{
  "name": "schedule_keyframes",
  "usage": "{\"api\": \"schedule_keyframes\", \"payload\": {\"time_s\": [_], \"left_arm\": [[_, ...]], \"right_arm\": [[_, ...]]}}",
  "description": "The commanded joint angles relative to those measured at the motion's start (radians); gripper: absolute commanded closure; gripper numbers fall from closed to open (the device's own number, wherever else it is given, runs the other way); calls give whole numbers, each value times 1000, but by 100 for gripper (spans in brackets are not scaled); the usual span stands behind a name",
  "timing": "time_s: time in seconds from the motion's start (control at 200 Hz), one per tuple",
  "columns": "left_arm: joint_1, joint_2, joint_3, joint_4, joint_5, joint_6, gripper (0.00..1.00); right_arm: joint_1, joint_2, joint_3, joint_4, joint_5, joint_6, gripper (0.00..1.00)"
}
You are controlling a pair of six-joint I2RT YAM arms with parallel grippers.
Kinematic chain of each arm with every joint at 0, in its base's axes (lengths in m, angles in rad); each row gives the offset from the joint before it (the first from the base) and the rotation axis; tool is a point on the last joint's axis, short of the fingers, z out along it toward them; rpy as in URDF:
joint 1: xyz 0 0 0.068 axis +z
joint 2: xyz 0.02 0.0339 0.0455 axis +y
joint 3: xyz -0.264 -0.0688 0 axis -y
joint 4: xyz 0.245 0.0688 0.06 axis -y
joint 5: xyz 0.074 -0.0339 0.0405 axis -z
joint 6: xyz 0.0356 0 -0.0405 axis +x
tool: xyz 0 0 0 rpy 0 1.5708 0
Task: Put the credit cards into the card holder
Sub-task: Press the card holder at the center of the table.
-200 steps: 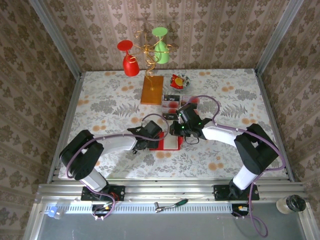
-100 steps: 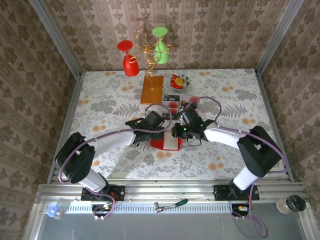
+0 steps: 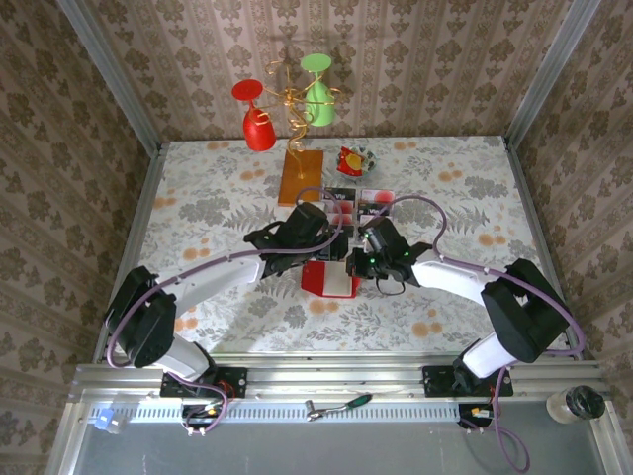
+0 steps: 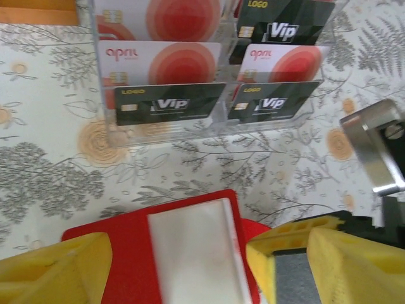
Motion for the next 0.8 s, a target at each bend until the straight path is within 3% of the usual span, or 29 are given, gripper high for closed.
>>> {"api": "schedule_keyframes", "payload": {"time_s": [0.0,0.27,0.795], "left_arm": [[0,42,-32,73,64,-68,18],[1,118,-79,144,82,-108,19],[25,91,-293,293,45,-104,19]], "right_arm": [[-5,-27,-25,-8,24,12,93],[-18,-16,-52,4,36,14,94],[-57,4,-148,68,42,34,95]]}}
